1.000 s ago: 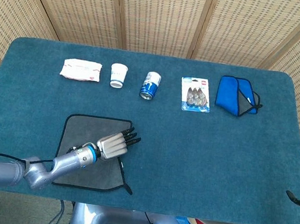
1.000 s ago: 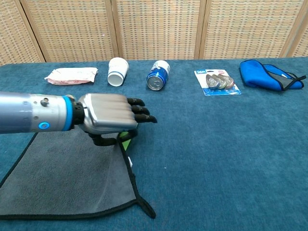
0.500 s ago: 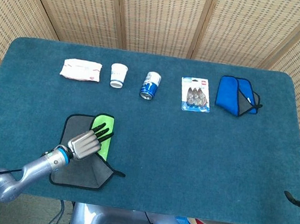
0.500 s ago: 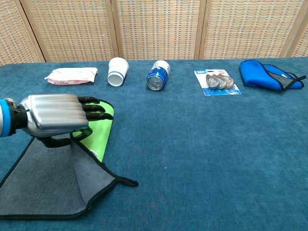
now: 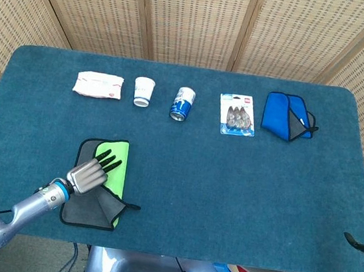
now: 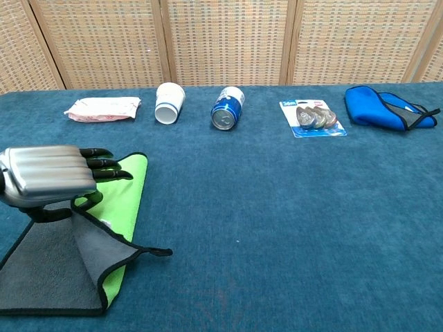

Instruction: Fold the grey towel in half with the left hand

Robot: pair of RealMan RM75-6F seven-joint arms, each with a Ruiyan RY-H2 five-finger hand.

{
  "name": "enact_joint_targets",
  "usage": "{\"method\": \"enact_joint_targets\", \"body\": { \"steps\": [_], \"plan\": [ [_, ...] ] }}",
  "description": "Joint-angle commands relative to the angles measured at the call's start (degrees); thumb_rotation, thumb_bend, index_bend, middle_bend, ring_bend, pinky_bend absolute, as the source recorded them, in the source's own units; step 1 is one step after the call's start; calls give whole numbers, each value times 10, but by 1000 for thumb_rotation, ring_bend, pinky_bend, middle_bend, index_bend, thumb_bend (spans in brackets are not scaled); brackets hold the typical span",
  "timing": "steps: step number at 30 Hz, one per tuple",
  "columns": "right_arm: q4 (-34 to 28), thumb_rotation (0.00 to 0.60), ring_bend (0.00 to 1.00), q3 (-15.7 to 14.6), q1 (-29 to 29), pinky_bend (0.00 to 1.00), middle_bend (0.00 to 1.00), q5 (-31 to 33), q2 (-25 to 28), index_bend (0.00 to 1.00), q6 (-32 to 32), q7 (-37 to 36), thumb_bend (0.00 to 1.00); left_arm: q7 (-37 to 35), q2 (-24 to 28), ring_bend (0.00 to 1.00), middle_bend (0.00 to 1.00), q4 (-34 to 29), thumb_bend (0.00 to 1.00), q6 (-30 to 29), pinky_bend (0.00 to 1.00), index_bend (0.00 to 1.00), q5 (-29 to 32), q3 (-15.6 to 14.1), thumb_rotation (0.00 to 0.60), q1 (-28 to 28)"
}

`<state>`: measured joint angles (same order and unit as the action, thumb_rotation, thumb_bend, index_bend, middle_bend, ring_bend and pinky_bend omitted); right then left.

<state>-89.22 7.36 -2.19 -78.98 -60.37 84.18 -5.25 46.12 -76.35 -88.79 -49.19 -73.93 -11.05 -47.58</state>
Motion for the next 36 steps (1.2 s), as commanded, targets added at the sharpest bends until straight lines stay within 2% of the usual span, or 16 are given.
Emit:
{"method": "enact_joint_targets", "body": {
  "steps": [1,23,36],
  "plan": [
    [0,600,0,0,0,0,0,0,0,0,0,1,0,-3,5,0,0,1,487,0,0,615,-7,-2,600,4],
    [-2,600,0,-2,0,0,0,-1,-1,0,-1,4,0,-7,17,0,0,32,488,6,0,615,-30,-4,600,29],
    [-2,600,0,-3,-1,0,0,-2,0,0,-2,3,0,18,23,0,0,47,487,-3,0,615,-42,0,600,42]
  ]
}}
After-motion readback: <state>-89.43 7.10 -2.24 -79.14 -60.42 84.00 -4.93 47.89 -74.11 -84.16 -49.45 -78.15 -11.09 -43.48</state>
